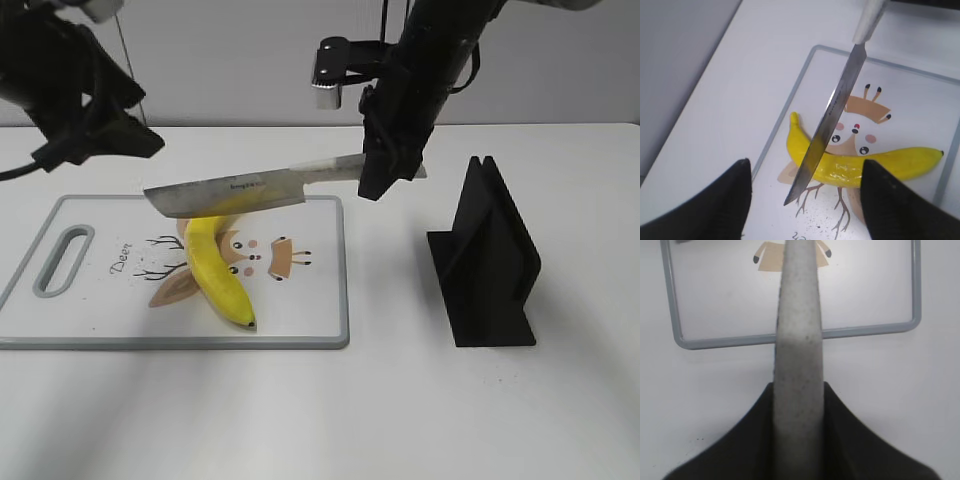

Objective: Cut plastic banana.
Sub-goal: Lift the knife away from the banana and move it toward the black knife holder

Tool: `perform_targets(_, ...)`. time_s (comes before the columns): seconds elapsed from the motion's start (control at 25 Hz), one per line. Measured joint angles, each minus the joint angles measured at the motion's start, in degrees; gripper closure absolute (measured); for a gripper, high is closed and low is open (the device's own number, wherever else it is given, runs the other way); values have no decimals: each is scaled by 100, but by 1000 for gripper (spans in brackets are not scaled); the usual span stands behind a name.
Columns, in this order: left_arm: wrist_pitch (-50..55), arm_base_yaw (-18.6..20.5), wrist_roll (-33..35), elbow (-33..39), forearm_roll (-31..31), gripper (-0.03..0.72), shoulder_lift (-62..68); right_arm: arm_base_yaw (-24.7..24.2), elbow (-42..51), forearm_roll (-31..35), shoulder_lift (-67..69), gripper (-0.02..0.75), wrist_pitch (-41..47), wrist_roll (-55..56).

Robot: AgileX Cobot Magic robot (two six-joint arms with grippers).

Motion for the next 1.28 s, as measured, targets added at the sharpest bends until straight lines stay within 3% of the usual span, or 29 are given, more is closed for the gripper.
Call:
perform_targets(0.12,5,27,-459,0,102,58,-370,0,4,-95,-187,554,0,289)
perform_targets(0.36,31,200,-2479,0,859,94,-990,0,6,-139,-798,554,11,1397)
perform_targets(0.52,299,324,-3977,0,1515,95,-1281,0,6,-258,-1233,554,22,2915)
perform_targets(0.8,1774,613,-5936,61,2674,95,-1707,-54,6,-1111,-1851,554,46,5433)
perform_targets(1.0,1906,687,-6529,536,3355,95,-2359,-76,225,-1170,-2266,554,43,6230)
perform_targets(1.28,1411,687,-6702,1866,3447,96,-4090,-90,1634,-1234,-3027,555,36,6993)
